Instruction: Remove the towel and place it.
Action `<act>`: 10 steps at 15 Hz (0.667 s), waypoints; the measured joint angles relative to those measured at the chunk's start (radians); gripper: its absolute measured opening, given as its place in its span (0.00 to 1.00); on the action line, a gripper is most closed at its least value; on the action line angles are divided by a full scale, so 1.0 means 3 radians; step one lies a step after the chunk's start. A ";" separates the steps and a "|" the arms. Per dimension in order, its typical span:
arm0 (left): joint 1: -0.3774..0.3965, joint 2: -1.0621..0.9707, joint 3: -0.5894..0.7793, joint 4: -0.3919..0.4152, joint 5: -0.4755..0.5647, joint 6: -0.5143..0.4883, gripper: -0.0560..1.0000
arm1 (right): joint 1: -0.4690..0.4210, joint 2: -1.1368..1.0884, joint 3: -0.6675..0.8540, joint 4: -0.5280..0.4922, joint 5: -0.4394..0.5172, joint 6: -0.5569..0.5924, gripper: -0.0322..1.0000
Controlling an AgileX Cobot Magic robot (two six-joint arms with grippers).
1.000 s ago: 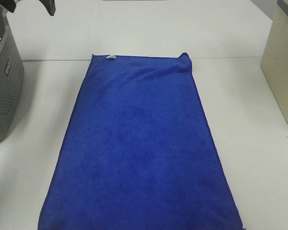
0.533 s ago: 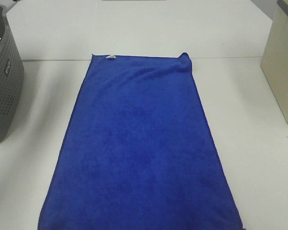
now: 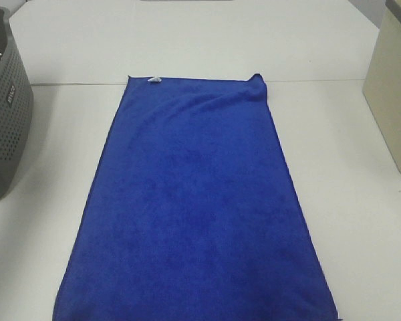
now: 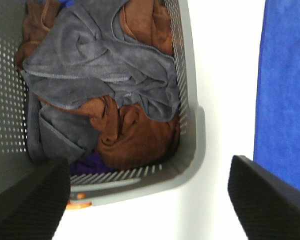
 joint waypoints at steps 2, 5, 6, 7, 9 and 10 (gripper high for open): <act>0.0000 -0.0607 0.0593 -0.0047 -0.0043 0.0000 0.80 | 0.0000 -0.0647 0.0607 0.0000 0.0003 -0.0003 0.96; 0.0000 -0.1540 0.1423 -0.0053 -0.0233 0.0000 0.80 | 0.0000 -0.1717 0.1450 0.0000 0.0007 -0.0007 0.96; 0.0000 -0.1847 0.1673 -0.0047 -0.0320 0.0000 0.80 | 0.0000 -0.2050 0.1657 0.0000 0.0007 -0.0003 0.96; 0.0000 -0.2177 0.1937 -0.0040 -0.0420 0.0000 0.80 | 0.0000 -0.2393 0.1857 0.0000 0.0007 0.0010 0.96; 0.0000 -0.2763 0.2337 -0.0040 -0.0560 0.0000 0.80 | 0.0000 -0.2910 0.2133 0.0000 0.0010 0.0020 0.96; 0.0000 -0.3033 0.2487 -0.0040 -0.0593 0.0000 0.80 | 0.0000 -0.3023 0.2187 0.0000 0.0010 0.0020 0.96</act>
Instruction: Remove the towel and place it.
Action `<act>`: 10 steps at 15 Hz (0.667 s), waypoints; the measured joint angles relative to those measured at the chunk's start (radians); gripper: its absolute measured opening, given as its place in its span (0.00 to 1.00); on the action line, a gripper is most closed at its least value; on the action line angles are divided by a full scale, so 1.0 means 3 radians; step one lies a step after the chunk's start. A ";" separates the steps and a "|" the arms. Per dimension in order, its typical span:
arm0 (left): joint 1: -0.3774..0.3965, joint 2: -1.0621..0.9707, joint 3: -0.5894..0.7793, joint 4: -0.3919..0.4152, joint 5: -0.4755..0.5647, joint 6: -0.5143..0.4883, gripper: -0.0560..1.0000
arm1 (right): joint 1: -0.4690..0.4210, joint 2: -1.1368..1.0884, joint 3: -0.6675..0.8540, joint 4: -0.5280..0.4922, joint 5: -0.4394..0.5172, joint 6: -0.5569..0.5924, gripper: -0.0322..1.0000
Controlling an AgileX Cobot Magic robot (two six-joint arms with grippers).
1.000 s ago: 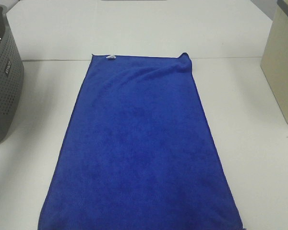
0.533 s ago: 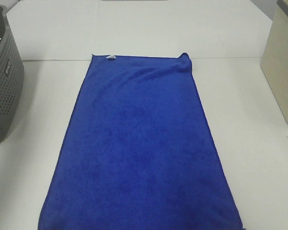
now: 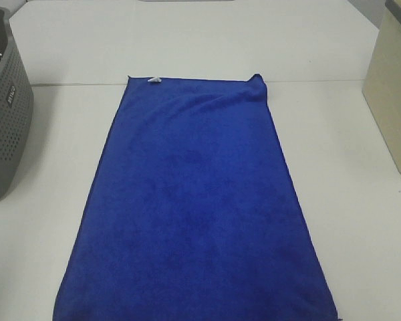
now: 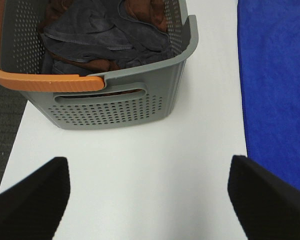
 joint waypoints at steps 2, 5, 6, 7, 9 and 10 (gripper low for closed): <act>0.0000 -0.0400 0.0203 0.0000 -0.0007 0.0000 0.80 | 0.0000 -0.0327 0.0187 0.0000 0.0000 0.0000 0.96; 0.0000 -0.1120 0.0547 0.0000 -0.0010 0.0000 0.80 | 0.0000 -0.0693 0.0497 0.0000 0.0000 -0.0053 0.96; 0.0000 -0.1330 0.0657 0.0000 0.0010 0.0000 0.80 | 0.0000 -0.0807 0.0590 0.0000 0.0000 -0.0087 0.96; 0.0000 -0.1500 0.0750 0.0000 0.0017 0.0000 0.80 | 0.0000 -0.0937 0.0667 0.0000 0.0000 -0.0130 0.96; 0.0000 -0.1760 0.0927 0.0000 0.0030 0.0007 0.80 | 0.0000 -0.1153 0.0793 0.0000 0.0000 -0.0260 0.96; 0.0000 -0.1770 0.0980 -0.0010 0.0047 0.0043 0.80 | 0.0000 -0.1167 0.0853 0.0000 0.0000 -0.0330 0.96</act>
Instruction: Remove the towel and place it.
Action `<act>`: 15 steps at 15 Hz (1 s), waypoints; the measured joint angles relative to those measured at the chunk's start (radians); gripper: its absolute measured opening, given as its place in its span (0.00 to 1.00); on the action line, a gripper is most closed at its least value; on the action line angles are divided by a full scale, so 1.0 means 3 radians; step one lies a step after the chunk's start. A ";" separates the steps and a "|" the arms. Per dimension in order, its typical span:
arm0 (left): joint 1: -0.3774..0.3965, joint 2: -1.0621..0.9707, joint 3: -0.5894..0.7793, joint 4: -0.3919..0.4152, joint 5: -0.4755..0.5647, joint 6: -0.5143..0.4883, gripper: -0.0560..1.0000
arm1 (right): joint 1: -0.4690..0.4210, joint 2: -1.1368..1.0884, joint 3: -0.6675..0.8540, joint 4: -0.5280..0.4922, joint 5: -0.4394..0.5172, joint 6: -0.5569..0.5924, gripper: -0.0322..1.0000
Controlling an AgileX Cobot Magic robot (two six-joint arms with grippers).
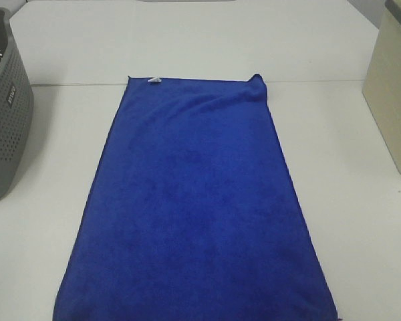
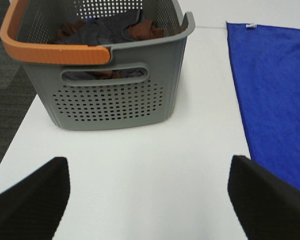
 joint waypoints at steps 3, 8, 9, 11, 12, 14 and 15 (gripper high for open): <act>0.0000 -0.0010 0.0040 -0.0083 -0.0013 0.0137 0.80 | 0.0000 0.0000 0.0120 0.0000 -0.0077 -0.0150 0.96; 0.0000 -0.0010 0.0040 -0.0337 -0.0013 0.0347 0.80 | 0.0000 0.0000 0.0260 0.0080 -0.0487 -0.0170 0.96; 0.0000 -0.0010 0.0040 -0.0353 -0.0013 0.0347 0.80 | 0.0000 0.0000 0.0260 0.0080 -0.0510 -0.0170 0.96; 0.0000 -0.0010 0.0040 -0.0353 -0.0017 0.0347 0.80 | 0.0000 0.0000 0.0260 0.0080 -0.0510 -0.0170 0.96; 0.0000 -0.0010 0.0040 -0.0353 -0.0017 0.0347 0.80 | 0.0000 0.0000 0.0260 0.0080 -0.0510 -0.0170 0.96; 0.0000 -0.0010 0.0040 -0.0353 -0.0017 0.0350 0.80 | 0.0000 0.0000 0.0260 0.0080 -0.0510 -0.0170 0.96; 0.0000 -0.0010 0.0040 -0.0373 -0.0017 0.0350 0.80 | 0.0000 0.0000 0.0260 0.0080 -0.0510 -0.0170 0.96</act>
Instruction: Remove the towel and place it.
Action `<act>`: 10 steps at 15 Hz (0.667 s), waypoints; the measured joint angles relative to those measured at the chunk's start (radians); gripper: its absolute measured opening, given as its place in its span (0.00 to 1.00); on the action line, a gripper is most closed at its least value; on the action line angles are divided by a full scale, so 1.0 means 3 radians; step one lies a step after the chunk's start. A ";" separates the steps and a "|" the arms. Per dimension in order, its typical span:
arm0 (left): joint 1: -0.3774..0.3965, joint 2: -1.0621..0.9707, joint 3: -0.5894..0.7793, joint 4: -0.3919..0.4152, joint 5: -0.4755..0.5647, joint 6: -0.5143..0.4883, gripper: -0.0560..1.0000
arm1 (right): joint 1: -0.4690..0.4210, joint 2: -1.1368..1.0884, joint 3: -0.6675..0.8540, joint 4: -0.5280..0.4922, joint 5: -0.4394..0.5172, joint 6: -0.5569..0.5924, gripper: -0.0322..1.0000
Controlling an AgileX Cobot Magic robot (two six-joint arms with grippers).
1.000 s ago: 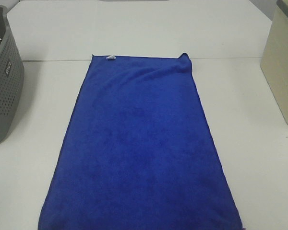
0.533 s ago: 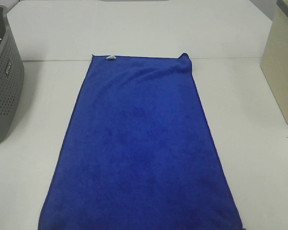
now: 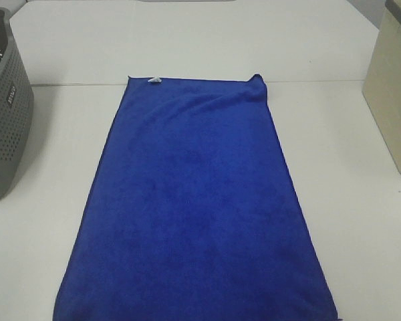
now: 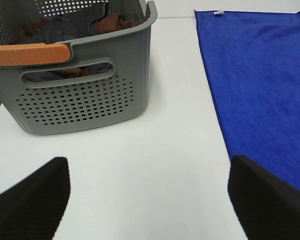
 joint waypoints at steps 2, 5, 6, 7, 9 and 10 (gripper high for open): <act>0.0000 0.0000 0.0000 -0.0063 0.0000 0.0000 0.80 | 0.0000 0.0000 0.0013 0.0000 0.0000 0.0000 0.96; 0.0000 0.0000 0.0000 -0.0067 0.0000 0.0000 0.80 | 0.0000 0.0000 0.0013 0.0000 0.0000 0.0000 0.96; 0.0000 0.0000 0.0000 -0.0067 0.0000 0.0000 0.80 | 0.0000 0.0000 0.0013 0.0000 0.0000 0.0000 0.96; 0.0000 0.0000 0.0000 -0.0067 0.0000 0.0000 0.80 | 0.0000 0.0000 0.0013 0.0000 0.0000 0.0000 0.96; 0.0000 0.0000 0.0000 -0.0067 0.0000 0.0000 0.80 | 0.0000 0.0000 0.0013 0.0000 0.0000 -0.0003 0.96; 0.0000 0.0000 0.0000 -0.0067 0.0000 0.0000 0.80 | 0.0000 0.0000 0.0013 0.0000 0.0000 -0.0003 0.96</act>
